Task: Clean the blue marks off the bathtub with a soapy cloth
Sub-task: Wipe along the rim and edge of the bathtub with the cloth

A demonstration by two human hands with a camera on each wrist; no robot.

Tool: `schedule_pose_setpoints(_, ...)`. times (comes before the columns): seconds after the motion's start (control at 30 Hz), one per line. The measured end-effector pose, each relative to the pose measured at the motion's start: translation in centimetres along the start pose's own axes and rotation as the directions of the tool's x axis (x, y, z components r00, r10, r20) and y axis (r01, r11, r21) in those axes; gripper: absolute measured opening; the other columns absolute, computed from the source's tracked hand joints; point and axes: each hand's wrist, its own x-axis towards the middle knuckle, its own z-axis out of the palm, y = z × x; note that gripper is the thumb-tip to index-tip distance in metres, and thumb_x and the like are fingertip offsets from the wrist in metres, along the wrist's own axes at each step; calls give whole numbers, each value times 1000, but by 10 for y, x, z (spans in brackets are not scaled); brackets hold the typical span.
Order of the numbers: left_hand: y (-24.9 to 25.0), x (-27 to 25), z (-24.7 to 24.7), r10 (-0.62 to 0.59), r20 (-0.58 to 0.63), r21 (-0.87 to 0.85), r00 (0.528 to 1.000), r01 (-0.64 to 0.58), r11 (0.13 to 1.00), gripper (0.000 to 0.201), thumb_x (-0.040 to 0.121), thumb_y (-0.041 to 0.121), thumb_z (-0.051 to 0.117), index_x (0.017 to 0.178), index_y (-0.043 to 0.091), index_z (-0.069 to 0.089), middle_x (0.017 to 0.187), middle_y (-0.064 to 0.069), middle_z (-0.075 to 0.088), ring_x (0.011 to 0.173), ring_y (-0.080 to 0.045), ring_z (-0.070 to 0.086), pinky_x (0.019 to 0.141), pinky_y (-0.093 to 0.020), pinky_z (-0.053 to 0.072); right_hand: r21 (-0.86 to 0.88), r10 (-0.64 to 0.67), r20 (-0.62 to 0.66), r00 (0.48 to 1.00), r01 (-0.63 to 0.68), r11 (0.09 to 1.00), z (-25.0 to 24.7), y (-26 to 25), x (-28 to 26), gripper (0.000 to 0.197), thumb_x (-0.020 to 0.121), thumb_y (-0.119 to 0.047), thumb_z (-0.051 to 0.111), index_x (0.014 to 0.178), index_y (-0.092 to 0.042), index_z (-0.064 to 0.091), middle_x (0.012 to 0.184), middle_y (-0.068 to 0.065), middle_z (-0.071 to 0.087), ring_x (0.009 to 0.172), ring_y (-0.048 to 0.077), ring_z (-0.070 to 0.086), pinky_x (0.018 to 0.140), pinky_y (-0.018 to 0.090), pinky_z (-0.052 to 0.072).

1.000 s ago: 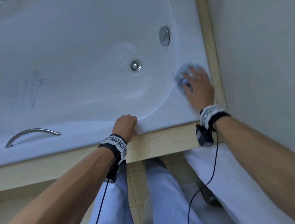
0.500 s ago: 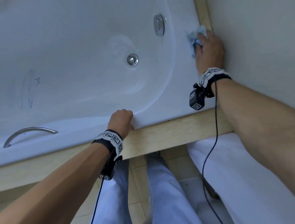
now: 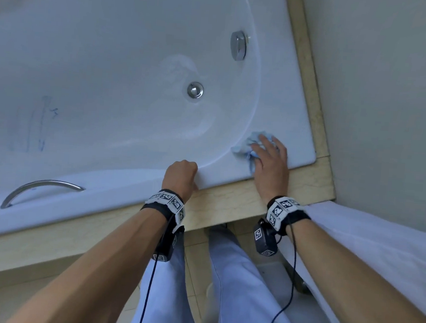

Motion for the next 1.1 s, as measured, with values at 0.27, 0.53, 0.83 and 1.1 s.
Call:
schedule_pose_setpoints(0.27, -7, 2, 1, 33, -6, -15, 999, -33, 999, 19, 79, 15, 79, 87, 8, 63, 89, -12, 67, 85, -33, 64, 65, -33, 44, 382, 150, -137, 979, -88, 920, -20, -29, 45, 25, 98, -16, 62, 122, -13, 70, 134, 1, 63, 124, 11, 58, 108, 25, 46)
schedule_pose_setpoints(0.53, -17, 3, 9, 90, -48, -47, 995, -93, 995, 14, 81, 9, 73, 87, 10, 60, 89, -11, 66, 83, -31, 62, 64, -32, 41, -95, 67, -106, 992, -77, 992, -1, -9, 85, 38, 95, -25, 58, 130, -12, 61, 144, 10, 51, 128, 32, 45, 108, 34, 40)
schedule_pose_setpoints(0.83, -74, -3, 36, 137, -135, -194, 981, -162, 968, 26, 82, 24, 74, 98, 14, 57, 91, -7, 64, 84, -28, 61, 67, -34, 46, -430, -66, 263, 963, 178, 885, 56, -90, 36, 22, 88, -26, 57, 103, -15, 69, 110, 8, 65, 113, 34, 56, 106, 47, 39)
schedule_pose_setpoints(1.1, -204, -49, 54, -277, -62, -232, 959, 256, 938, 71, 58, 69, 80, 92, 11, 57, 90, -5, 64, 86, -28, 63, 68, -34, 49, -367, 203, 576, 792, 28, 930, 132, -200, 34, 25, 96, -37, 53, 102, -19, 68, 113, 5, 69, 106, 30, 62, 89, 38, 50)
